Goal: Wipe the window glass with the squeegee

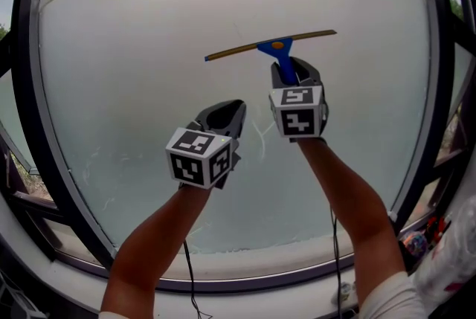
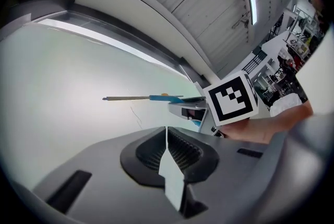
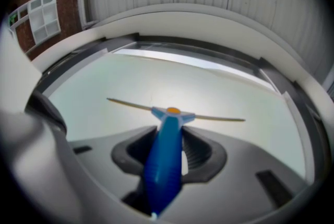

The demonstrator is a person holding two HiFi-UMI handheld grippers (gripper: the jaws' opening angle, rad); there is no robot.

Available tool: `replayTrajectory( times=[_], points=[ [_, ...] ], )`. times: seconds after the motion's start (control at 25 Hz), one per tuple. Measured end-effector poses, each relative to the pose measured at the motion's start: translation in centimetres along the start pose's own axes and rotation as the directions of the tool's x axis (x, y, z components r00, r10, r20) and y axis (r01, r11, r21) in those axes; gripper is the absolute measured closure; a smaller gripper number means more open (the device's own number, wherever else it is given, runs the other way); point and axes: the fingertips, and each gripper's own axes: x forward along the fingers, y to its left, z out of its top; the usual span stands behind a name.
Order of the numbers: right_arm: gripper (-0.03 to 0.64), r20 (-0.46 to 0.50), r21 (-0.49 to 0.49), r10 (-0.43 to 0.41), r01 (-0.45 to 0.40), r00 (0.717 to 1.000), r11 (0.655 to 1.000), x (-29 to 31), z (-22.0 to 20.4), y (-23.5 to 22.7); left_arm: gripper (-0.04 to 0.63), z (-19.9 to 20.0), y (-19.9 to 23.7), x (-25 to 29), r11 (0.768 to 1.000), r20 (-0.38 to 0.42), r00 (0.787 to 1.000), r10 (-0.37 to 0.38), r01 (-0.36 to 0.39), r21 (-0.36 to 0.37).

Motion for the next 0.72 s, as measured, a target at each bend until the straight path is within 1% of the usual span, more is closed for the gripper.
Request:
replayTrajectory(
  times=[0.2, 0.4, 0.72],
  points=[
    [0.462, 0.01, 0.01, -0.022, 0.022, 1.0, 1.0, 2.8, 2.5, -1.3, 0.561, 1.9, 0.7, 1.4, 1.0, 0.011, 1.0, 0.001, -0.001, 0.015],
    [0.462, 0.03, -0.004, -0.053, 0.053, 0.998, 0.999, 4.9, 4.7, -2.5, 0.561, 3.3, 1.1, 2.4, 0.999, 0.015, 1.0, -0.008, 0.008, 0.045],
    [0.462, 0.025, 0.032, -0.056, 0.055, 0.998, 0.998, 7.0, 5.8, -2.9, 0.562, 3.7, 1.5, 2.5, 0.998, 0.005, 1.0, -0.008, 0.008, 0.062]
  ],
)
